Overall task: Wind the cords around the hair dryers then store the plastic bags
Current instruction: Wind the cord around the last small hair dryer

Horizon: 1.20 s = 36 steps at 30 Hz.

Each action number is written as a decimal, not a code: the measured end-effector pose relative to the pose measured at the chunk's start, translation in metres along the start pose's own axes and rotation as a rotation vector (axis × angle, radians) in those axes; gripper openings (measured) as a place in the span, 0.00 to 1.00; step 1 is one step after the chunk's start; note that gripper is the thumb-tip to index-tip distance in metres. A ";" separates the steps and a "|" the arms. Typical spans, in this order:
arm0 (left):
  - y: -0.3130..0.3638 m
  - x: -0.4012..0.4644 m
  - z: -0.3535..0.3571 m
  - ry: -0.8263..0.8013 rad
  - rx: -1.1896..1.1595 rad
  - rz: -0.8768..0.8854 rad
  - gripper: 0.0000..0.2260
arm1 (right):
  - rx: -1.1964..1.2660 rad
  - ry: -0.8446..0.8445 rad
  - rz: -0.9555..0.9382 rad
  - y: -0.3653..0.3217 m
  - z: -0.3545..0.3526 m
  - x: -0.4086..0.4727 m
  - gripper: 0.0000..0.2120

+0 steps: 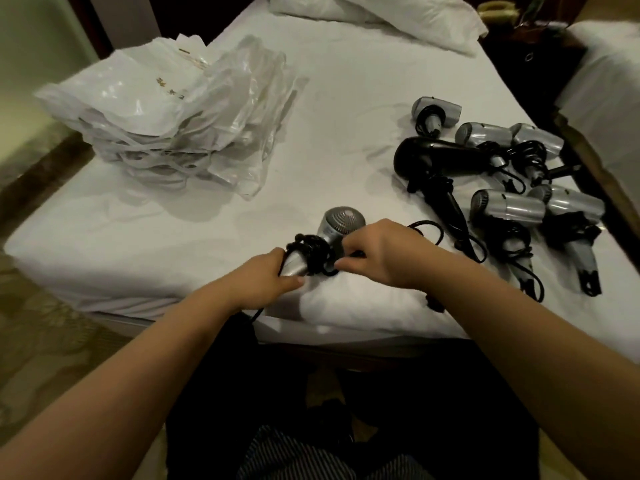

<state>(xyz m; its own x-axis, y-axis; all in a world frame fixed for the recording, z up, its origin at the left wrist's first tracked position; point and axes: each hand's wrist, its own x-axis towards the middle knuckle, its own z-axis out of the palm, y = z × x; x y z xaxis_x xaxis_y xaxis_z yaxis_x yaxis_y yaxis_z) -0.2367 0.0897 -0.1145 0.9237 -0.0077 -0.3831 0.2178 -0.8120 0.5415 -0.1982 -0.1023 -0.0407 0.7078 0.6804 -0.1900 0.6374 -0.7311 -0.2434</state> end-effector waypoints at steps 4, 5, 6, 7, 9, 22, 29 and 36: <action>0.007 0.002 -0.003 0.216 0.016 -0.029 0.17 | -0.133 -0.074 -0.042 -0.018 -0.011 -0.024 0.20; 0.009 0.002 -0.003 0.234 0.059 -0.007 0.17 | -0.145 -0.079 -0.052 -0.020 -0.014 -0.028 0.20; 0.012 0.000 -0.003 0.248 0.114 0.021 0.16 | -0.154 -0.094 -0.074 -0.023 -0.018 -0.032 0.20; 0.014 -0.002 -0.003 0.256 0.177 0.045 0.16 | -0.166 -0.116 -0.097 -0.026 -0.024 -0.034 0.19; 0.016 -0.006 -0.005 0.248 0.332 0.095 0.17 | -0.190 -0.123 -0.141 -0.030 -0.037 -0.036 0.15; 0.049 -0.063 -0.046 0.004 0.137 0.640 0.18 | 0.585 -0.011 -0.008 0.050 -0.021 0.006 0.15; 0.054 -0.063 -0.041 0.024 -0.574 0.563 0.25 | 0.907 -0.106 0.086 0.027 0.049 0.001 0.17; 0.050 -0.049 -0.036 0.232 -0.844 0.384 0.06 | 1.080 -0.259 0.011 0.012 0.074 -0.014 0.09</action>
<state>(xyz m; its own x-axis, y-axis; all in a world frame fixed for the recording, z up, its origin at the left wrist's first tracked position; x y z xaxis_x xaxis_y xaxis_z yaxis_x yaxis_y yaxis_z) -0.2599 0.0700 -0.0419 0.9991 0.0036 0.0420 -0.0415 -0.0887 0.9952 -0.2234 -0.1172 -0.1115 0.5462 0.7565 -0.3597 -0.0585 -0.3939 -0.9173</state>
